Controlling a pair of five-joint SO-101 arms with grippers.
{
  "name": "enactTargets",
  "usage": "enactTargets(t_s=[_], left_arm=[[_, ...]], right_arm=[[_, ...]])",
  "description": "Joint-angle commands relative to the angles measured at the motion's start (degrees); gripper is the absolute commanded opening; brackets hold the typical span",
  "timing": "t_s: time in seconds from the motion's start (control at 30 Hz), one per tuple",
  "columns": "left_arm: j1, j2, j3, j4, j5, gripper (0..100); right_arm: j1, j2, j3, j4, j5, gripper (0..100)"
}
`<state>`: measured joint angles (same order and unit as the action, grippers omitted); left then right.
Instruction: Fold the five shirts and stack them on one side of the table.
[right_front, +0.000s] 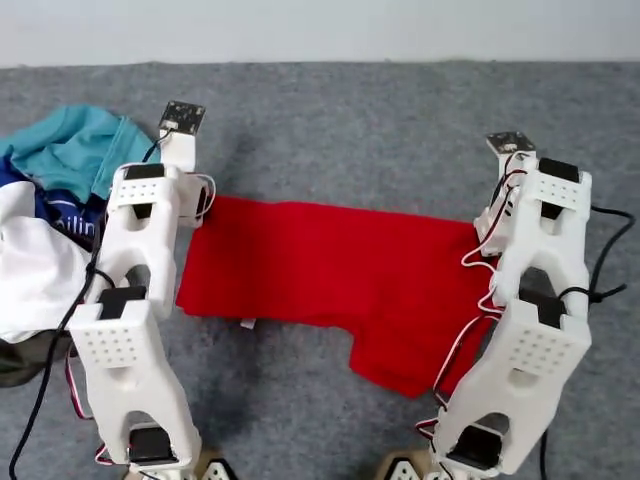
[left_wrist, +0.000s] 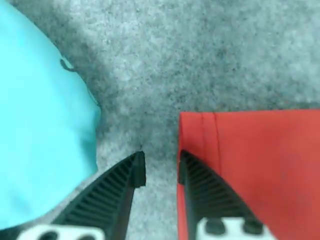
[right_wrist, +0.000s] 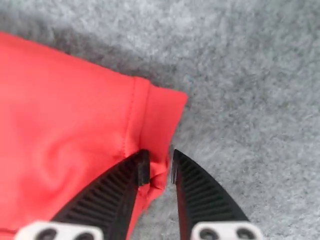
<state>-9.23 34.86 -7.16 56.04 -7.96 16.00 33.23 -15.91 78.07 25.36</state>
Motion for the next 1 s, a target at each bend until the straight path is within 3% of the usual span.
enactTargets(t_s=[0.0, 0.2, 0.37, 0.57, 0.73, 0.97], left_arm=[[-0.3, -0.4, -2.2, -0.4, 0.5, 11], [-2.5, -0.7, -2.2, -0.2, 0.6, 11], [-5.5, -4.7, -5.6, 7.8, 2.1, 6], [0.1, -13.0, -7.3, 13.8, 3.8, 6], [5.5, -10.4, -7.3, 10.6, 3.5, 6], [3.8, -0.6, -7.9, 4.1, 3.4, 6]], right_arm=[[0.7, -4.9, -2.0, 1.7, -0.5, 8.3], [0.8, -4.9, -2.0, 2.1, -0.5, 8.3], [0.8, -4.9, -2.0, 2.4, -0.5, 8.3], [0.7, -4.9, -2.0, 2.4, -0.5, 8.3], [0.7, -4.9, -2.0, 2.4, -0.5, 8.3], [0.7, -4.9, -2.0, 2.4, -0.5, 8.3]])
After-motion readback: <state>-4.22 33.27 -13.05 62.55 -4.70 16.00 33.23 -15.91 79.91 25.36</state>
